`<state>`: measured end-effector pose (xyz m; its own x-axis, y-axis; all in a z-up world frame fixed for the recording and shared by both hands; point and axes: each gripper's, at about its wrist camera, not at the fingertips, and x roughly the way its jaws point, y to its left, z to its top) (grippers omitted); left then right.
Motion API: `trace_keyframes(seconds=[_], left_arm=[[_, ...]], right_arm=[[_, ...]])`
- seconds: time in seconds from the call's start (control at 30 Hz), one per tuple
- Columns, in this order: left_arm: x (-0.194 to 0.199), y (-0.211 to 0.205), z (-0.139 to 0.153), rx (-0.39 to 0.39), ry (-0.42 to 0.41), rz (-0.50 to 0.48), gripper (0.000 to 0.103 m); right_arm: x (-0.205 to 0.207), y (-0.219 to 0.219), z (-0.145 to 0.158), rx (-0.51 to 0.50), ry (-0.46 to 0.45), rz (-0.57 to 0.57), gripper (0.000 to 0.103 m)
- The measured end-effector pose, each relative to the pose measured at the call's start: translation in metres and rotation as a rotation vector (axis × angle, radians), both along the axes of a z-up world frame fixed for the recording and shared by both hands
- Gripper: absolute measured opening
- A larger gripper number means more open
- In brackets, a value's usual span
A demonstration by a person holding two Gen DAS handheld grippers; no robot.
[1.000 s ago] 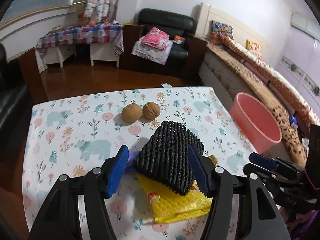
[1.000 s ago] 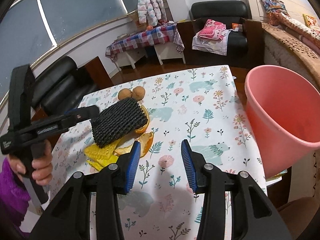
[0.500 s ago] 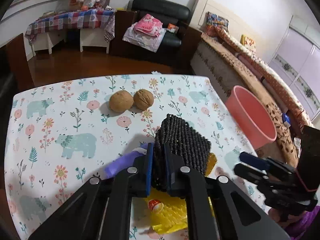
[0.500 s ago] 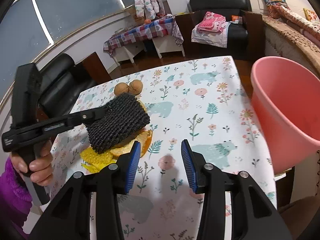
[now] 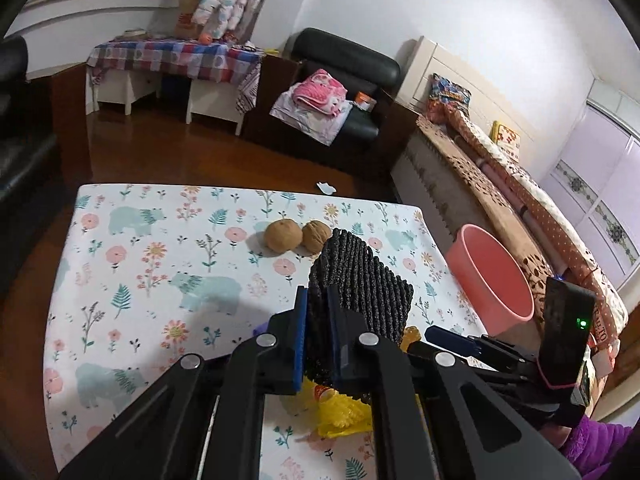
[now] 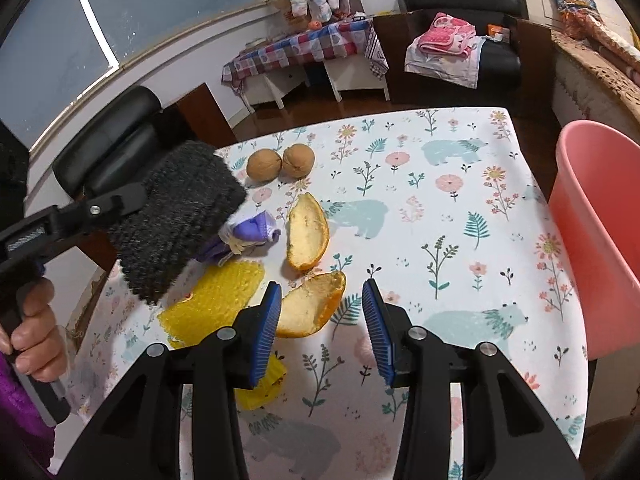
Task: Collect trash
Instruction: 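Grasp the black spiky mesh with the left tool while the right tool grasps an orange peel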
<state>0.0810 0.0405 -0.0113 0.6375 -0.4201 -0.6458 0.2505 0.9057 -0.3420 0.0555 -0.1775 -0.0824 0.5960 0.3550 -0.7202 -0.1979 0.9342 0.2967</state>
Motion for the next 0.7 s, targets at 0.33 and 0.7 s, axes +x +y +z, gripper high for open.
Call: trace_keyframes(seconds=[0.33,0.7], left_arm=[[-0.013,0.008,0.013,-0.002,-0.029,0.051,0.008],[-0.02,-0.019,0.027,-0.007,-0.047,0.005,0.008]], right_arm=[[0.002,0.005,-0.004,-0.051,0.018,-0.007,0.005],[-0.024,-0.032,0.033,-0.024,-0.097,-0.1,0.005]])
